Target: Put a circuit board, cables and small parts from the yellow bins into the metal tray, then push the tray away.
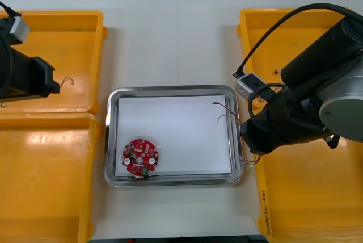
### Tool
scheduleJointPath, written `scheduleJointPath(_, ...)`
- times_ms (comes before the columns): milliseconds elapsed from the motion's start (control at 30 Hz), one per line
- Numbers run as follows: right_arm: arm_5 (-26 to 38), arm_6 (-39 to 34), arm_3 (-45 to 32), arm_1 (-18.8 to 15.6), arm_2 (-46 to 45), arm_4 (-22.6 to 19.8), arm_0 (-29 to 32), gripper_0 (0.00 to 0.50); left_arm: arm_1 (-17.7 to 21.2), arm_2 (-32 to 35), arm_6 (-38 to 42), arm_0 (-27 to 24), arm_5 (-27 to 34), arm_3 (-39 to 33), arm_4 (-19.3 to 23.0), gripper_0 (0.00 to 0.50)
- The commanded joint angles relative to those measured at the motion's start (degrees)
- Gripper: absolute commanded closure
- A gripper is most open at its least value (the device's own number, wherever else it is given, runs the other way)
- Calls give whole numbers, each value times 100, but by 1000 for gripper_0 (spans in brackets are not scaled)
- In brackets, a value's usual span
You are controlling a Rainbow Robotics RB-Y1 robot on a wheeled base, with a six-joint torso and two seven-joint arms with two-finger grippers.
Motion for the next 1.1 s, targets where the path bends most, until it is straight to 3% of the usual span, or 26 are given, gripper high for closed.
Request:
scheduleJointPath(33, 30, 395, 25, 94, 372, -52, -490, 500, 429, 332, -1049, 96, 34, 410, 82, 0)
scheduleJointPath(500, -339, 914, 368, 410, 1594, 634, -1008, 500, 692, 736, -1928, 87, 34, 1851, 56, 0)
scheduleJointPath(800, -796, 2021, 1062, 674, 1840, 889, -1175, 500, 798, 745, -2667, -45, -94, 2590, -226, 0)
scheduleJointPath(1100, -1130, 2504, 1335, 692, 2710, 1293, -1597, 500, 798, 736, -3598, -229, -481, 3354, -393, 0)
